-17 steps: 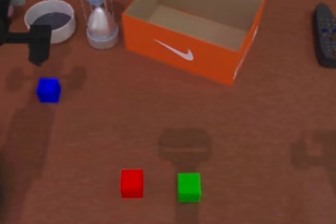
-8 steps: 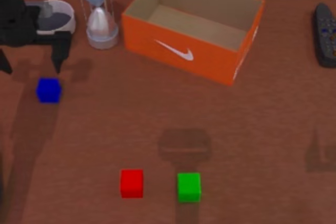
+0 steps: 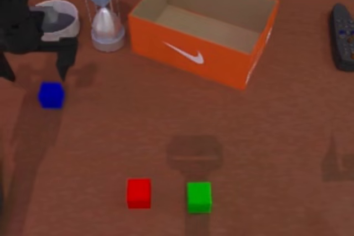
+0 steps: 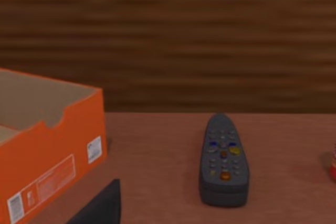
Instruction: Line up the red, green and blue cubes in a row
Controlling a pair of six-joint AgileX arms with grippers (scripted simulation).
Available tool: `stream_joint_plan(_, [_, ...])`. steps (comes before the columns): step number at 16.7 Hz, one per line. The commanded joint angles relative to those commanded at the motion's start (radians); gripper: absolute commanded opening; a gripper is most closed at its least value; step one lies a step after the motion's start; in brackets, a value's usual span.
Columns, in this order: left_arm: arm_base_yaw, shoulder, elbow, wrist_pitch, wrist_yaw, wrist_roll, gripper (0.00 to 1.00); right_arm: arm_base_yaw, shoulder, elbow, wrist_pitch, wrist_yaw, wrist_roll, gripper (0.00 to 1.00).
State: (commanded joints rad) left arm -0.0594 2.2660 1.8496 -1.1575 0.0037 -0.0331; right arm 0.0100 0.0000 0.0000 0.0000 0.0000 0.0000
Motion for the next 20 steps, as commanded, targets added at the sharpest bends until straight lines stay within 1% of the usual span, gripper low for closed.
stream_joint_plan(5, [-0.001,0.063,-0.119,0.192,0.001,-0.001,1.0,0.0,0.0,0.0,0.0,0.0,0.0,1.0])
stream_joint_plan(7, [-0.001,0.077,-0.141,0.221,0.001,-0.001,1.0,0.0,0.0,0.0,0.0,0.0,0.0,1.0])
stream_joint_plan(10, [-0.001,0.078,-0.141,0.222,0.001,-0.001,1.0,0.0,0.0,0.0,0.0,0.0,0.0,1.0])
stream_joint_plan(20, [-0.001,0.078,-0.141,0.222,0.001,-0.001,0.25,0.0,0.0,0.0,0.0,0.0,0.0,1.0])
